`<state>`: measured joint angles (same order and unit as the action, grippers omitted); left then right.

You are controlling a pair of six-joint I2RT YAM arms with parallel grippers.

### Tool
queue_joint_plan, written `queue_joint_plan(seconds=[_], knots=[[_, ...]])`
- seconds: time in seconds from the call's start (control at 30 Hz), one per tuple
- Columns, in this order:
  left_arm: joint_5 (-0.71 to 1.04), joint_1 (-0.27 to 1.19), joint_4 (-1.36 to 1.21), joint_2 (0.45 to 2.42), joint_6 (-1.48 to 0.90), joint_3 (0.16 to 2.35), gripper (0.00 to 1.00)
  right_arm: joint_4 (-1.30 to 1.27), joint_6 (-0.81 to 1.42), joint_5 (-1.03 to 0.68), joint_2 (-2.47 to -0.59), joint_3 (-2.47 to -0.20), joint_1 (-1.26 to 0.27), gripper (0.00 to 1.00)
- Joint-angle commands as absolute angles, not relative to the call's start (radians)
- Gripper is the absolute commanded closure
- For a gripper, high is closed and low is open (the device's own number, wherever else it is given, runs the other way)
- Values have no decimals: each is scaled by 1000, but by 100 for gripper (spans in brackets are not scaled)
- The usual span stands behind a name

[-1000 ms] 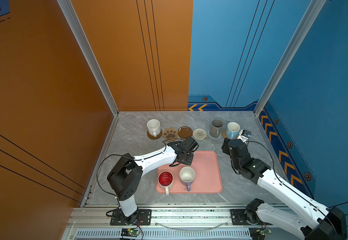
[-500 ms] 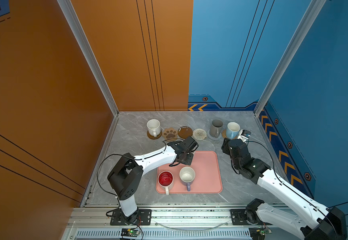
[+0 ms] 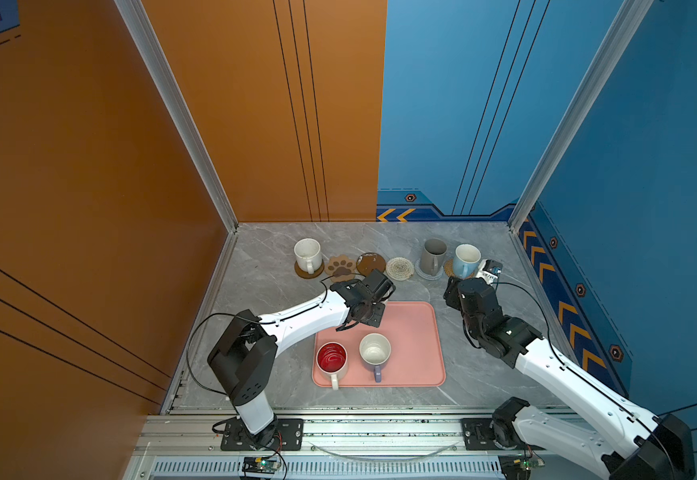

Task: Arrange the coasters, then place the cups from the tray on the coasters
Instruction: 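Lift the plain white mug and carry it toward the cork paw-print coaster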

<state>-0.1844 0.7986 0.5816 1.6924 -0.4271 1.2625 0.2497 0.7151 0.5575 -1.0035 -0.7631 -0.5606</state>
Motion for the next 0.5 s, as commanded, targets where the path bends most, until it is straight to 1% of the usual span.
queue_joint_plan(seconds=[0.0, 0.47], knots=[[-256, 761, 569, 1637, -387, 1322, 100, 240, 723, 549, -987, -747, -552, 33], [-289, 588, 566, 1702, -303, 1487, 100, 239, 712, 510, -996, -745, -532, 34]])
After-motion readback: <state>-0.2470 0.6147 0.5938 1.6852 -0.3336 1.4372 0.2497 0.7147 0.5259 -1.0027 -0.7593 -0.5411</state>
